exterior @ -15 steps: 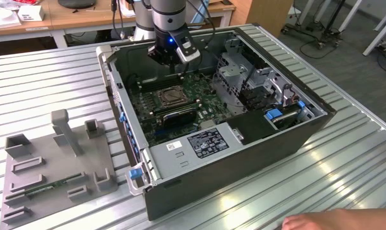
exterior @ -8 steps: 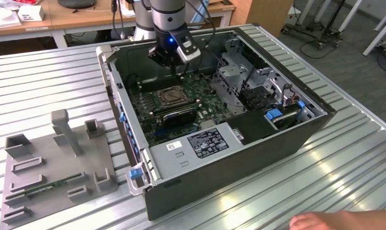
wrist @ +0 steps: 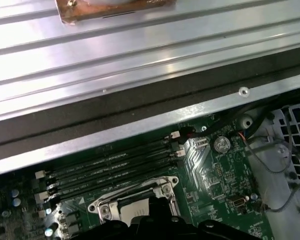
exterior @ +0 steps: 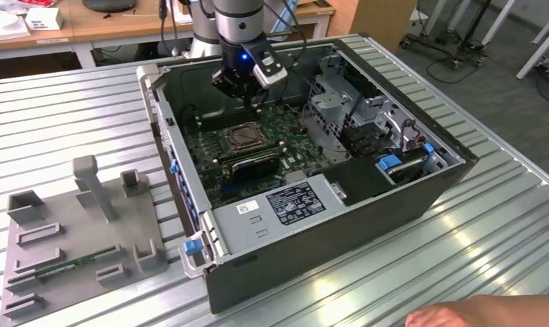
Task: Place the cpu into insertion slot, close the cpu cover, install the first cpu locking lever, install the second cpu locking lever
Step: 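Install the first cpu locking lever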
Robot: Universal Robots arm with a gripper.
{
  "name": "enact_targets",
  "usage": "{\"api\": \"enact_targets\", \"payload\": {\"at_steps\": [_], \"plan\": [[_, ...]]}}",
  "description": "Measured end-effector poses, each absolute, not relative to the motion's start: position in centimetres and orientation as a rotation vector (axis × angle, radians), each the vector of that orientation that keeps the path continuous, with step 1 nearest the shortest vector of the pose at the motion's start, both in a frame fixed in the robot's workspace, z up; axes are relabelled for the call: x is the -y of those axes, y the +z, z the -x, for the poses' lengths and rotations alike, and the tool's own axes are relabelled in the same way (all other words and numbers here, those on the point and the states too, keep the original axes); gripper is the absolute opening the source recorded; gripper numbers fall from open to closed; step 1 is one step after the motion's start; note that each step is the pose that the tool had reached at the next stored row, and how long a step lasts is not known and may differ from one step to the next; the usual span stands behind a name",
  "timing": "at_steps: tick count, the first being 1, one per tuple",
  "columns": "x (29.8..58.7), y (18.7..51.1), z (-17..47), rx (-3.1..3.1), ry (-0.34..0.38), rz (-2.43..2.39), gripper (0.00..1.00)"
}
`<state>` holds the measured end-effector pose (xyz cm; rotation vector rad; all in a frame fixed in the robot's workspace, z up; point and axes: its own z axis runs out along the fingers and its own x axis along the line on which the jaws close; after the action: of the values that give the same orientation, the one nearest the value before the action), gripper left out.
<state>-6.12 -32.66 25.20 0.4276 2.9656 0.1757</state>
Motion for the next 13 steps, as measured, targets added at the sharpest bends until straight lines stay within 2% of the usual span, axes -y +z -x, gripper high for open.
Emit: {"api": "enact_targets", "payload": {"at_steps": [13], "plan": [[32.67, 24.71, 6.13, -3.062, 0.107, -0.227, 0.11]]}}
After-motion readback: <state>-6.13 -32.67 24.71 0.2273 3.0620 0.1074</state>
